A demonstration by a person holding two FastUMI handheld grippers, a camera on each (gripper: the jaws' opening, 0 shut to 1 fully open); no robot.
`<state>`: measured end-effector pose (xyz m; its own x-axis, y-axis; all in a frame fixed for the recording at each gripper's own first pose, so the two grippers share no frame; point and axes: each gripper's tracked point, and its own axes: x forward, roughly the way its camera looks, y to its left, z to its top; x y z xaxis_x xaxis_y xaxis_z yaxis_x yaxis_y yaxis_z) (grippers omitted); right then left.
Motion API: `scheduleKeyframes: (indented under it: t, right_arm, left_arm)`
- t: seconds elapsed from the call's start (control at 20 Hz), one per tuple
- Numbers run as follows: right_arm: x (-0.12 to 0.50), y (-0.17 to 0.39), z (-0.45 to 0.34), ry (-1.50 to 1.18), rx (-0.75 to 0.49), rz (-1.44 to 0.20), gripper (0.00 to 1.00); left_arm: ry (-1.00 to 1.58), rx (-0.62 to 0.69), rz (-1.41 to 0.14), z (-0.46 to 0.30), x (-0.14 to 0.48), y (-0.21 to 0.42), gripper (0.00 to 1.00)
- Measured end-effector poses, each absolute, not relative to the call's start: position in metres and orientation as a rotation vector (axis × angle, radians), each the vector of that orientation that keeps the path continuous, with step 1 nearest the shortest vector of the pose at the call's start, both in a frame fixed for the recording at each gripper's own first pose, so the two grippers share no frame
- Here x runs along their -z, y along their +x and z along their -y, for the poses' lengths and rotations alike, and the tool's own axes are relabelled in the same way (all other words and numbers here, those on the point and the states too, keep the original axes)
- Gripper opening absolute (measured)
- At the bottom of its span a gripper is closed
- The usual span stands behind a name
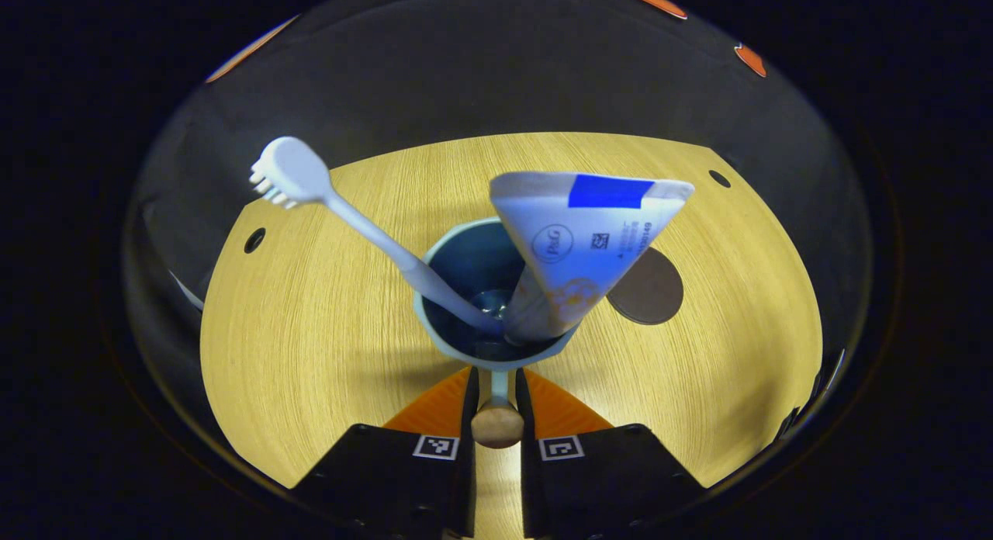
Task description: Put the toothbrush and toothpaste on the desktop into the cup, then pick up the cup and place it on the coaster on the desktop.
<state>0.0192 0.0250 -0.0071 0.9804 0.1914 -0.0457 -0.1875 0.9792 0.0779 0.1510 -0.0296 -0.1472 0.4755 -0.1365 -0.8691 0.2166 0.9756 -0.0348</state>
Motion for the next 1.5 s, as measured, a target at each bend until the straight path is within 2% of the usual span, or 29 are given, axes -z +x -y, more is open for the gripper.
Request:
scheduleKeyframes:
  t: [0.05,0.1,0.2,0.3,0.55,0.6,0.75,0.95,1.0,1.1,1.5]
  right_arm:
    - [0.006,0.016,-0.022,0.076,-0.188,-0.05,0.95]
    - [0.005,0.014,-0.019,0.078,-0.183,-0.049,0.92]
    - [0.004,0.011,-0.013,0.08,-0.172,-0.047,0.95]
    - [0.005,0.006,-0.006,0.074,-0.162,-0.046,0.93]
    - [0.027,0.0,-0.002,0.07,-0.153,-0.069,0.93]
    - [0.028,0.0,0.0,0.071,-0.15,-0.07,0.95]
    - [0.034,-0.004,0.011,0.066,-0.136,-0.084,0.93]
    - [0.039,-0.008,0.028,0.063,-0.107,-0.098,0.95]
    - [0.04,-0.008,0.032,0.062,-0.103,-0.099,0.92]
    - [0.044,-0.008,0.038,0.062,-0.092,-0.109,0.95]
    - [0.064,-0.004,0.044,0.092,-0.086,-0.145,0.93]
  left_arm:
    - [0.089,0.221,-1.044,0.029,0.142,0.152,0.23]
    - [0.093,0.225,-1.032,0.031,0.137,0.151,0.23]
    - [0.106,0.242,-1.013,0.037,0.128,0.151,0.23]
    - [0.113,0.271,-1.0,0.041,0.117,0.151,0.23]
    - [0.109,0.309,-0.978,0.039,0.119,0.153,0.23]
    - [0.12,0.316,-0.976,0.039,0.118,0.153,0.23]
    - [0.129,0.341,-0.976,0.043,0.112,0.155,0.23]
    - [0.149,0.375,-0.98,0.041,0.117,0.153,0.23]
    - [0.147,0.38,-0.984,0.04,0.117,0.153,0.23]
    - [0.153,0.392,-1.0,0.04,0.117,0.149,0.23]
    - [0.154,0.387,-1.026,0.04,0.118,0.141,0.23]
